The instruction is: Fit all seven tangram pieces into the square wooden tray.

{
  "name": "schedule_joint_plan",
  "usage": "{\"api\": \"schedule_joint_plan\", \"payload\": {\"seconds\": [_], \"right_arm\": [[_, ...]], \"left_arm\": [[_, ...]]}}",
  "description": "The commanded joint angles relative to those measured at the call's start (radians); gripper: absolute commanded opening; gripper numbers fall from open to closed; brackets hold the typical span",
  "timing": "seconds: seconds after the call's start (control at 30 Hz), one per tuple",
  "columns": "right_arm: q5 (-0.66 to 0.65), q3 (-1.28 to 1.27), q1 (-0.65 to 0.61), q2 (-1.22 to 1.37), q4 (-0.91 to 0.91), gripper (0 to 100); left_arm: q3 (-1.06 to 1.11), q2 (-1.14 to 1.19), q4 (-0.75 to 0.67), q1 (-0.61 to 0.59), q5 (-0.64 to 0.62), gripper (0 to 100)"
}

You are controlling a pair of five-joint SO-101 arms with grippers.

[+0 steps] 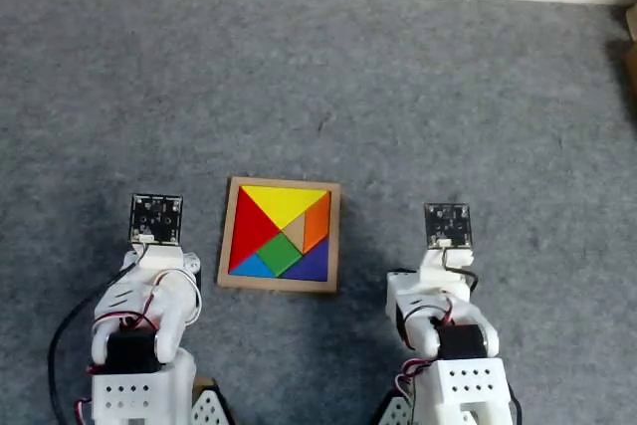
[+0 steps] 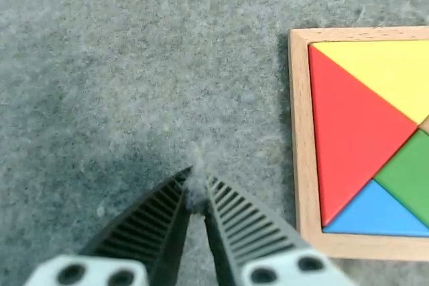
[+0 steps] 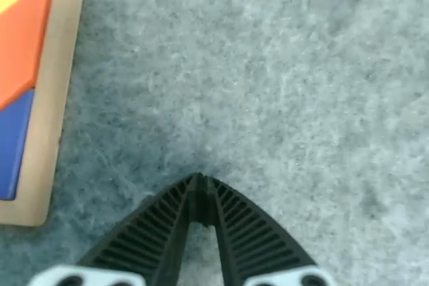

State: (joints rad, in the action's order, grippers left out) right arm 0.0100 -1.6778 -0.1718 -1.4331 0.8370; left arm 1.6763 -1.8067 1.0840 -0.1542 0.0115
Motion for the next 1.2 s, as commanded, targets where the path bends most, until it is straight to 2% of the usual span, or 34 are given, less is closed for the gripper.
{"api": "schedule_joint_plan", "payload": {"seconds": [0.0, 0.33, 0.47, 0.63, 0.77, 1.17], "right_arm": [[0.006, -0.108, 0.010, -0.013, -0.021, 0.5], [0.008, -0.110, 0.012, -0.013, -0.021, 0.5], [0.005, -0.117, 0.074, -0.134, -0.016, 0.5], [0.005, -0.111, 0.119, -0.397, 0.165, 0.5], [0.008, -0.110, 0.120, -0.392, 0.418, 0.5], [0.006, -0.110, 0.120, -0.403, 0.418, 0.5]], "left_arm": [[0.021, 0.008, 0.002, 0.012, 0.000, 1], [0.021, 0.008, 0.002, 0.012, 0.000, 1], [0.021, 0.008, 0.002, 0.013, 0.000, 1], [0.021, 0.008, 0.002, 0.013, 0.000, 1], [0.021, 0.008, 0.002, 0.013, 0.000, 1], [0.021, 0.008, 0.002, 0.013, 0.000, 1]]}}
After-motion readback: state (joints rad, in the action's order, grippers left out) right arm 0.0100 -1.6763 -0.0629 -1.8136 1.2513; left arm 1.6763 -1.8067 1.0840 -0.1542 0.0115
